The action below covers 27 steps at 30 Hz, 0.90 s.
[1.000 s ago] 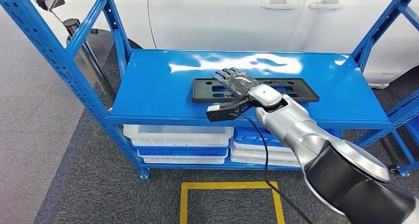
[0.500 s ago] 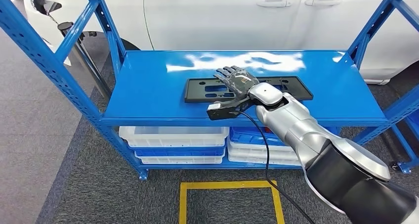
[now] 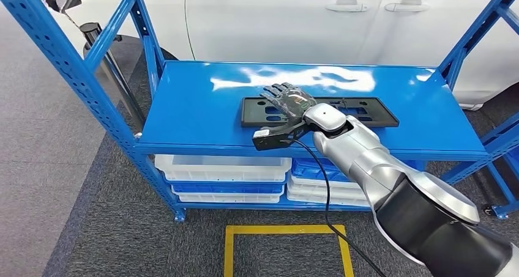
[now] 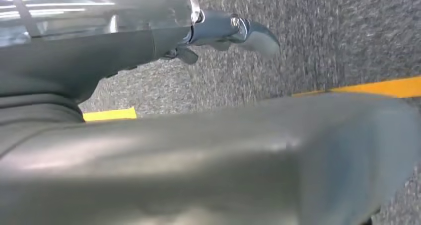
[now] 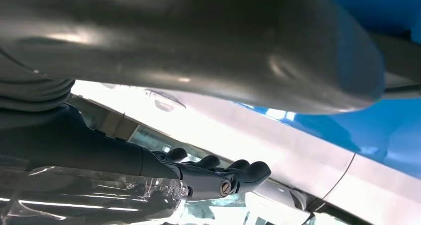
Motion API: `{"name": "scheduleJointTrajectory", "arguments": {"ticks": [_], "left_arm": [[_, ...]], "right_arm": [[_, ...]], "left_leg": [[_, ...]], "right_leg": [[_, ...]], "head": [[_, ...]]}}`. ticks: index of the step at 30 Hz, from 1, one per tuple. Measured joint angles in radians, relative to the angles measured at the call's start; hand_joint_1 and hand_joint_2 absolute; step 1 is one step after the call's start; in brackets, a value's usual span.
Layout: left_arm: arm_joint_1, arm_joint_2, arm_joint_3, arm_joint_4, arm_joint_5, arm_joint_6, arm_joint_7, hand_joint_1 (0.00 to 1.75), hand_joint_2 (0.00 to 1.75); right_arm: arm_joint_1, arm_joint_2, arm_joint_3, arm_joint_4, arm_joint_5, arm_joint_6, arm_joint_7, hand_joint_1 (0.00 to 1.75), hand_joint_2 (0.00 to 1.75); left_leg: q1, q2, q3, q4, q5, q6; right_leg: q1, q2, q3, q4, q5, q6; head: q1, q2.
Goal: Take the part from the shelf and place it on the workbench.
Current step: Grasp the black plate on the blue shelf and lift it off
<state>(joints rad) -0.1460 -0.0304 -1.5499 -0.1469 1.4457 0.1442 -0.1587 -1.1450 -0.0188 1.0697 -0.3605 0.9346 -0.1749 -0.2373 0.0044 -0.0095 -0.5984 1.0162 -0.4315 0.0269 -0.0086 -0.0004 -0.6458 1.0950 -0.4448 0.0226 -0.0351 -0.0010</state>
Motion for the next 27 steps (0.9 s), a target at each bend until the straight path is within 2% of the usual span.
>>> {"name": "scheduleJointTrajectory", "arguments": {"ticks": [1, 2, 3, 6, 8, 10, 11, 12, 13, 14, 15, 16, 17, 19, 21, 23, 25, 26, 27], "left_arm": [[-0.001, 0.0, 0.0, 0.0, 0.0, 0.0, 0.0, 0.0, 0.0], [-0.001, 0.0, 0.0, 0.0, 0.0, 0.0, 0.0, 0.0, 0.0], [-0.001, -0.001, 0.0, 0.0, 0.0, 0.0, 0.001, 0.0, 0.0], [-0.001, -0.001, 0.0, 0.0, 0.0, 0.0, 0.003, 0.0, 0.0], [-0.001, 0.0, 0.0, 0.0, 0.0, -0.002, 0.005, 0.0, 0.0], [-0.001, 0.0, 0.0, 0.0, 0.0, -0.003, 0.007, 0.0, 0.0], [-0.001, 0.0, 0.0, 0.0, -0.001, -0.004, 0.008, 0.0, 0.0], [0.0, 0.0, 0.0, 0.0, -0.003, -0.004, 0.007, 0.0, 0.0], [0.0, 0.0, 0.0, 0.0, -0.007, -0.004, 0.005, 0.0, 0.0], [-0.001, 0.0, 0.0, 0.0, -0.01, -0.004, 0.002, 0.0, 0.0], [-0.001, 0.0, 0.0, 0.0, -0.014, -0.005, -0.002, 0.0, 0.0], [-0.003, 0.0, 0.0, 0.0, -0.016, -0.006, -0.006, 0.0, 0.0], [-0.003, 0.0, 0.0, 0.0, -0.017, -0.007, -0.008, 0.0, 0.0], [-0.004, 0.0, 0.0, 0.0, -0.017, -0.008, -0.01, 0.0, 0.0], [-0.003, 0.001, 0.0, 0.0, -0.013, -0.008, -0.007, 0.0, 0.0], [-0.004, 0.001, 0.0, 0.0, -0.008, -0.007, -0.002, 0.0, 0.0], [-0.004, 0.001, 0.0, 0.0, -0.007, -0.007, 0.001, 0.0, 0.0], [-0.004, 0.001, 0.0, 0.0, -0.006, -0.007, 0.002, 0.0, 0.0], [-0.003, 0.001, 0.0, 0.0, -0.006, -0.007, 0.002, 0.0, 0.0]], "right_arm": [[-0.002, 0.0, 0.0, 0.0, 0.0, 0.0, 0.0, 0.0, 0.0], [-0.002, 0.001, 0.0, 0.0, 0.0, 0.0, 0.0, 0.0, 0.0], [-0.003, 0.001, 0.0, 0.001, 0.0, 0.0, 0.0, 0.0, 0.0], [-0.004, 0.002, 0.0, 0.001, 0.0, -0.001, 0.002, 0.0, 0.0], [-0.005, 0.003, 0.0, 0.001, 0.0, -0.002, 0.004, 0.0, 0.0], [-0.002, 0.004, 0.0, 0.001, 0.0, -0.003, 0.004, 0.0, 0.0], [0.001, 0.004, 0.0, 0.001, 0.0, -0.003, 0.004, 0.0, 0.0], [0.003, 0.004, 0.0, 0.001, 0.0, -0.003, 0.004, 0.0, 0.0], [0.004, 0.004, 0.0, 0.002, 0.0, -0.003, 0.004, 0.0, 0.0], [0.004, 0.004, 0.0, 0.002, 0.0, -0.004, 0.004, 0.0, 0.0], [0.004, 0.004, 0.0, 0.002, 0.0, -0.004, 0.004, 0.0, 0.0], [0.004, 0.004, 0.0, 0.002, 0.0, -0.004, 0.005, 0.0, 0.0], [0.003, 0.004, 0.0, 0.002, 0.0, -0.005, 0.005, 0.0, 0.0], [0.003, 0.004, 0.0, 0.002, 0.0, -0.005, 0.005, 0.0, 0.0], [0.002, 0.004, -0.001, 0.002, 0.001, -0.005, 0.004, 0.0, 0.87], [0.001, 0.004, -0.001, 0.002, 0.001, -0.004, 0.003, 0.0, 1.75], [0.004, 0.004, -0.001, 0.002, 0.002, -0.003, 0.003, 0.0, 1.75], [0.008, 0.004, -0.001, 0.003, 0.003, -0.001, 0.003, 0.0, 1.75], [0.01, 0.003, -0.001, 0.004, 0.006, 0.001, 0.003, 0.0, 1.75]], "left_leg": [[-0.001, 0.0, 0.0, 0.001, -0.002, -0.004], [-0.002, 0.0, 0.0, 0.001, -0.003, -0.008], [-0.002, 0.001, 0.0, 0.0, -0.003, -0.013], [-0.002, 0.002, -0.003, 0.015, -0.017, -0.028], [0.002, 0.003, -0.045, 0.105, -0.064, -0.038], [0.006, 0.003, -0.114, 0.237, -0.113, -0.046], [0.007, 0.003, -0.138, 0.274, -0.117, -0.049], [0.009, 0.003, -0.143, 0.275, -0.101, -0.051], [0.011, 0.004, -0.128, 0.235, -0.068, -0.051], [0.012, 0.004, -0.097, 0.167, -0.027, -0.05], [0.011, 0.005, -0.063, 0.099, 0.0, -0.047], [0.01, 0.005, -0.035, 0.044, 0.015, -0.042], [0.008, 0.005, -0.019, 0.012, 0.018, -0.037], [0.006, 0.003, -0.01, -0.003, 0.011, -0.024], [0.008, 0.003, -0.003, -0.009, 0.013, -0.014], [0.01, 0.003, 0.003, -0.015, 0.012, -0.006], [0.009, 0.004, 0.004, -0.014, 0.009, -0.001], [0.009, 0.004, 0.005, -0.014, 0.007, 0.001], [0.009, 0.003, 0.007, -0.013, 0.004, 0.001]], "right_leg": [[0.003, 0.0, 0.024, -0.051, 0.016, -0.005], [0.006, 0.0, 0.034, -0.076, 0.018, -0.008], [0.009, 0.0, 0.036, -0.08, 0.015, -0.011], [0.002, 0.0, 0.045, -0.092, 0.02, -0.027], [-0.002, -0.001, 0.053, -0.099, 0.02, -0.036], [-0.001, -0.001, 0.056, -0.099, 0.016, -0.04], [-0.001, 0.0, 0.058, -0.098, 0.013, -0.04], [-0.001, 0.0, 0.061, -0.098, 0.009, -0.039], [-0.001, 0.001, 0.066, -0.097, 0.004, -0.037], [-0.002, 0.001, 0.072, -0.096, -0.002, -0.034], [0.0, 0.001, 0.078, -0.095, -0.007, -0.029], [0.001, 0.001, 0.081, -0.093, -0.013, -0.024], [0.003, 0.001, 0.083, -0.093, -0.015, -0.019], [0.004, 0.002, 0.085, -0.091, -0.014, -0.008], [0.002, 0.001, 0.081, -0.074, -0.023, 0.002], [0.0, 0.001, 0.04, 0.006, -0.064, 0.009], [-0.001, 0.001, -0.036, 0.14, -0.119, 0.013], [-0.002, 0.001, -0.068, 0.188, -0.13, 0.014], [-0.003, 0.001, -0.084, 0.2, -0.122, 0.014]], "head": [[0.0, 0.0], [0.0, 0.0], [0.0, 0.0], [0.0, 0.0], [0.0, 0.0], [0.0, 0.0], [0.0, 0.0], [0.0, 0.0], [0.0, 0.0], [0.0, 0.0], [0.0, 0.0], [0.0, 0.0], [0.0, 0.0], [0.0, 0.0], [0.0, 0.0], [0.0, 0.0], [0.0, 0.0], [0.0, 0.0], [0.0, 0.0]]}}
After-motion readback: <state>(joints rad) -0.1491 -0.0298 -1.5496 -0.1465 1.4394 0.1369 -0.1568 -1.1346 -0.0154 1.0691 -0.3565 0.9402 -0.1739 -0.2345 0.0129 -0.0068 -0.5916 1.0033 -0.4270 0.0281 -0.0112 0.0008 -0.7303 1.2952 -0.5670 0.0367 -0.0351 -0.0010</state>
